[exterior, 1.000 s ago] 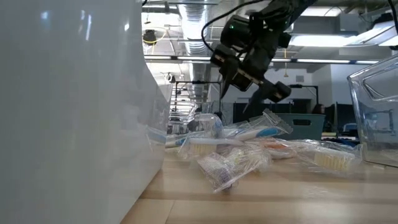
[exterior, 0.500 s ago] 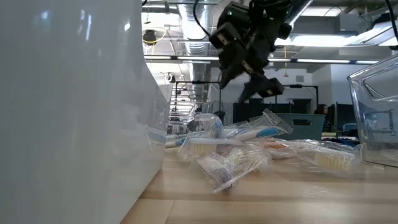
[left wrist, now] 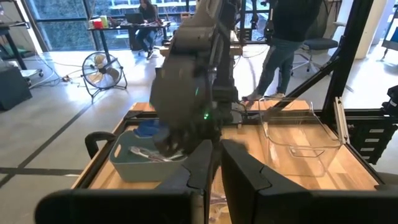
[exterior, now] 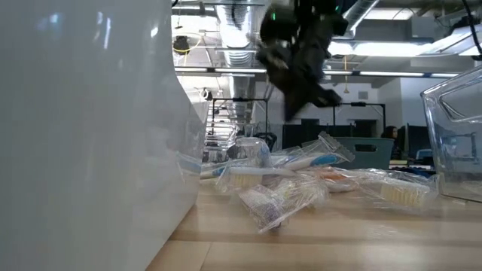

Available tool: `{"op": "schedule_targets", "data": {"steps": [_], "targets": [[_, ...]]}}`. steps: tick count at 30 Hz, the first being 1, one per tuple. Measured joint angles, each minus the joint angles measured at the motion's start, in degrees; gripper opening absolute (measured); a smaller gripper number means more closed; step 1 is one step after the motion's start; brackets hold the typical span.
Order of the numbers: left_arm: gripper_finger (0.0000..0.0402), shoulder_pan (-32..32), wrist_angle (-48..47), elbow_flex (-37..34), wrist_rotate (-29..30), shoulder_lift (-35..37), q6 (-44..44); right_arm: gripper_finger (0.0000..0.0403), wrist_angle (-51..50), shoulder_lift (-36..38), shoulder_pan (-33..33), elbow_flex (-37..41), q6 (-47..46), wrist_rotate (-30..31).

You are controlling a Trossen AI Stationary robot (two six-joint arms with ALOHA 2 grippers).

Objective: Pick & Place Toothbrushes
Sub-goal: Put the purple toothbrush into the green bin

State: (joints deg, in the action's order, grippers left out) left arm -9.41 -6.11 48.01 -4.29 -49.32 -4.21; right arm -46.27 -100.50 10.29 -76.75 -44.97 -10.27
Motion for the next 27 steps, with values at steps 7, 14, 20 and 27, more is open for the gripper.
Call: {"op": "schedule_targets", "data": {"steps": [7,14,20,27], "targets": [[0.0025,0.0,-0.2,0.0,0.0,0.0,0.0,0.0001,-3.8,-9.0,-1.4,-6.9,6.7,-0.7],[0.0025,0.0,-0.4,0.0,0.0,0.0,0.1,0.0001,-24.7,-22.6,-3.2,-26.3,25.6,7.5],[0.0025,0.0,-2.1,0.0,0.0,0.0,0.2,0.0000,-20.1,-23.8,-1.9,-29.0,31.4,7.3],[0.0025,0.0,-3.2,0.0,0.0,0.0,0.2,0.0000,-19.8,-21.0,0.6,-28.9,38.3,7.3]]}}
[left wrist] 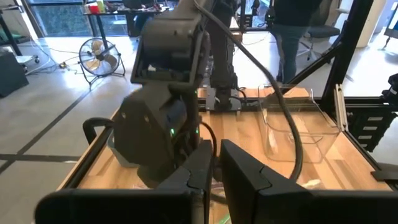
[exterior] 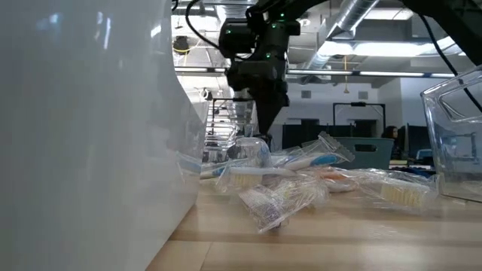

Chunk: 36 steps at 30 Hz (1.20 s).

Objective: Pick & Place Toothbrushes
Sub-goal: Put the purple toothbrush into the green bin

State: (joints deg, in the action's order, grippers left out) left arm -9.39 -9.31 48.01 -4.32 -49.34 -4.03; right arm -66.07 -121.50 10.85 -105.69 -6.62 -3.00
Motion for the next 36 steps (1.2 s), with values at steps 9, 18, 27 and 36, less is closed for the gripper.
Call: {"op": "schedule_targets", "data": {"steps": [9,18,27,36], "targets": [[0.0025,0.0,-0.9,0.0,0.0,0.3,1.3,0.0000,-0.3,0.5,0.1,0.0,-6.6,-0.6],[0.0025,0.0,-1.4,0.0,0.0,0.2,1.4,0.0000,-1.5,0.3,-0.2,0.0,-4.7,0.3],[0.0025,0.0,-1.9,0.0,0.0,0.2,1.4,0.0000,1.5,0.3,-1.5,3.9,0.7,0.1],[0.0025,0.0,-1.9,0.0,0.0,0.2,1.5,0.0000,4.9,0.5,0.0,6.3,-1.3,0.3]]}}
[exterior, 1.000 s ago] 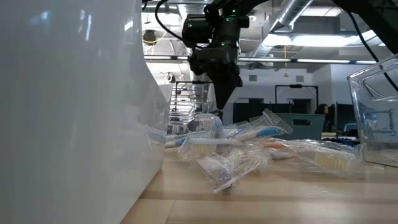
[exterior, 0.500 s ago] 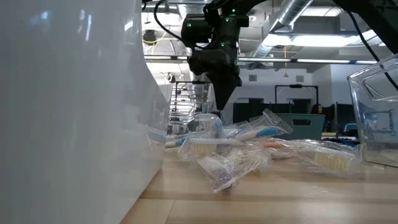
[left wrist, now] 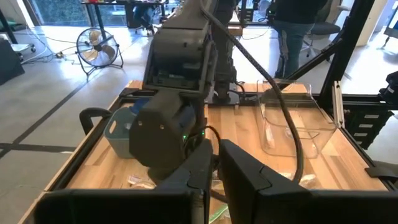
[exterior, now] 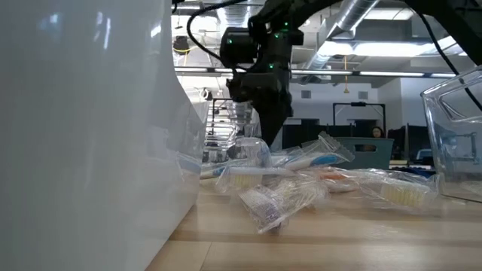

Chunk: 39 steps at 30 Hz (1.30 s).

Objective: Pick & Place Toothbrushes
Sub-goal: Put the purple toothbrush into the green bin

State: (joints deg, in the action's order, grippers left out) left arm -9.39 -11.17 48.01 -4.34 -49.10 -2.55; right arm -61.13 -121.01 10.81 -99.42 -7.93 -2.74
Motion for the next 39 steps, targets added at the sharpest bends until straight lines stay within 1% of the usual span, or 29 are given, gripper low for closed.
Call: {"op": "schedule_targets", "data": {"steps": [4,7,18,21,26,31,39], "targets": [[0.0025,0.0,0.0,0.0,0.0,0.0,0.0,0.0000,-2.5,0.0,1.6,0.0,1.4,1.5],[0.0025,0.0,-0.2,0.0,0.0,0.0,0.0,0.0000,-2.6,0.0,1.4,0.0,2.9,1.8],[0.0025,1.8,-0.4,0.0,0.0,0.0,0.0,0.0000,-1.4,0.0,1.6,0.0,6.7,1.5],[0.0025,2.1,-0.4,0.0,0.0,0.0,0.0,0.0000,0.7,0.1,1.9,1.1,7.5,1.4],[0.0025,2.1,-0.4,0.0,0.0,0.0,0.0,0.0000,2.2,0.1,2.5,3.0,7.5,1.7],[0.0025,2.1,-0.4,0.0,0.0,0.0,0.2,0.0000,2.1,0.1,3.1,5.1,5.1,2.6],[0.0025,2.1,-0.4,0.0,0.0,0.0,0.6,0.0000,2.5,0.1,3.5,5.3,4.7,2.8]]}}
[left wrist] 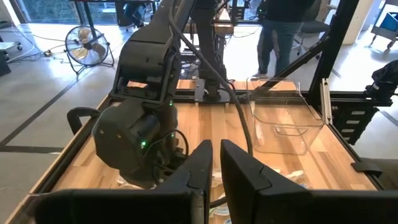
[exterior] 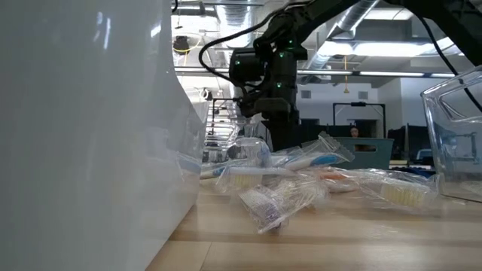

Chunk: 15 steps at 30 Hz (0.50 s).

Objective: Pick & Place Toothbrushes
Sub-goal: Put the purple toothbrush into the green bin

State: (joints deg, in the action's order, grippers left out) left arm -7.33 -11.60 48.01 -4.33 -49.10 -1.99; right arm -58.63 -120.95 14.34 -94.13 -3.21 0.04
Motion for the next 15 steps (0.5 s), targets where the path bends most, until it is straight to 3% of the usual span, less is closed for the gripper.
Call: {"op": "schedule_targets", "data": {"steps": [6,15], "targets": [[0.0025,0.0,0.0,0.0,0.0,0.0,0.5,0.0000,0.3,-0.2,0.1,0.0,-2.0,0.0],[0.0025,0.0,0.0,0.0,0.0,0.0,0.6,0.0000,-0.1,-0.2,0.4,0.6,2.8,0.0]]}}
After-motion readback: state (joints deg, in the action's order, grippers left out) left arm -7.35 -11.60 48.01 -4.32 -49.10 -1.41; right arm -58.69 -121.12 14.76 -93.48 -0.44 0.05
